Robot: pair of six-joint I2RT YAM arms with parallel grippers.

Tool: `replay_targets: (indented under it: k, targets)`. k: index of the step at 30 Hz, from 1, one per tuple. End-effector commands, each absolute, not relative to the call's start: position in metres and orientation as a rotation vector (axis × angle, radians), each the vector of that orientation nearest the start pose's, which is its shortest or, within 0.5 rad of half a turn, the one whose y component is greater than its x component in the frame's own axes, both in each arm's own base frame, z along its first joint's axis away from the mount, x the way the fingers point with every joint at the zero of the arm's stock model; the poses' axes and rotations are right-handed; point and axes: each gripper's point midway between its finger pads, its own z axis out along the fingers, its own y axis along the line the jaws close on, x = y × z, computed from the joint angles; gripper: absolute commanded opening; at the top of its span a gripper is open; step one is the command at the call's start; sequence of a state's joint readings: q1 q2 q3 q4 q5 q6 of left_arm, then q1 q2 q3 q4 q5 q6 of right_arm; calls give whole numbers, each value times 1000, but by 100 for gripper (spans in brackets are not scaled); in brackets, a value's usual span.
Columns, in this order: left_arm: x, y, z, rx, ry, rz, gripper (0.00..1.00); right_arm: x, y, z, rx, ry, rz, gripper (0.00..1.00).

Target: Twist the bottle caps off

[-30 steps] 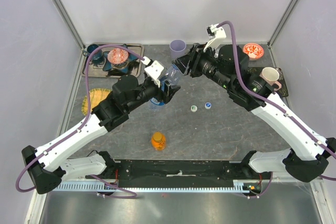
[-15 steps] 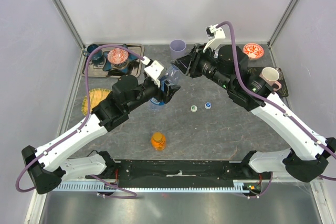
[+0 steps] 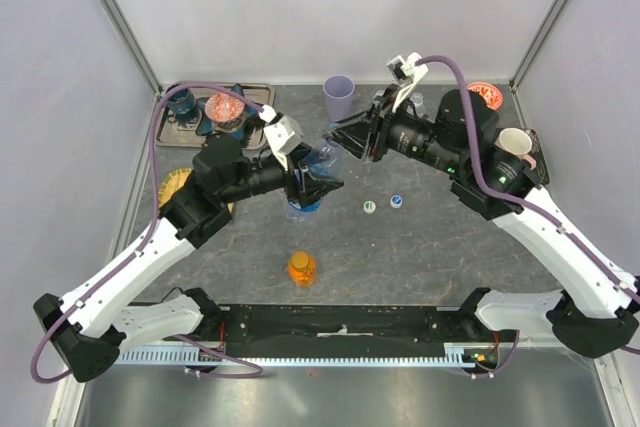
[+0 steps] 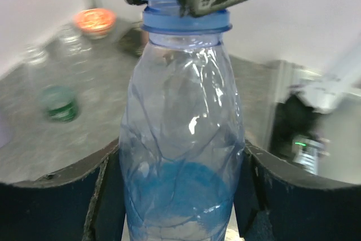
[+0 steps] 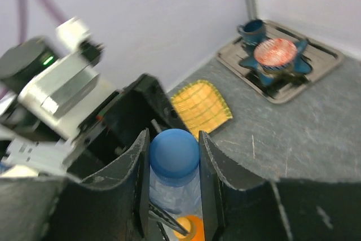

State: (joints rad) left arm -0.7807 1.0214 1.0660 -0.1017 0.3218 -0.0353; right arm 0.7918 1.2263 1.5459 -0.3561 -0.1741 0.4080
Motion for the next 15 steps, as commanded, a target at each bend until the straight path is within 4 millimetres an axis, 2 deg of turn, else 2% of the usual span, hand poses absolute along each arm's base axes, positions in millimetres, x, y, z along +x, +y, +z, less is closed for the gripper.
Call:
replay_targets:
  k: [1, 2, 3, 5, 8, 12, 13, 15]
  targets:
    - [118, -297, 428, 1204, 1100, -1472, 26, 174, 319, 466, -852, 1423, 1223, 0]
    - [111, -293, 432, 1238, 1075, -1527, 26, 164, 319, 469, -894, 1383, 1251, 0]
    - [104, -290, 441, 1250, 1055, -1604, 26, 144, 315, 471, -973, 1323, 1306, 0]
    - [92, -282, 439, 1337, 1024, -1670, 27, 121, 311, 482, -1055, 1218, 1372, 0]
    - [84, -277, 439, 1393, 1015, -1725, 27, 106, 310, 489, -1125, 1162, 1420, 0]
    - [78, -274, 440, 1423, 1024, -1777, 28, 85, 305, 490, -1228, 1100, 1485, 0]
    - [78, -274, 442, 1437, 982, -1761, 29, 78, 303, 489, -1269, 1072, 1510, 0]
    - [77, -274, 442, 1426, 1025, -1811, 29, 73, 301, 488, -1293, 1053, 1524, 0]
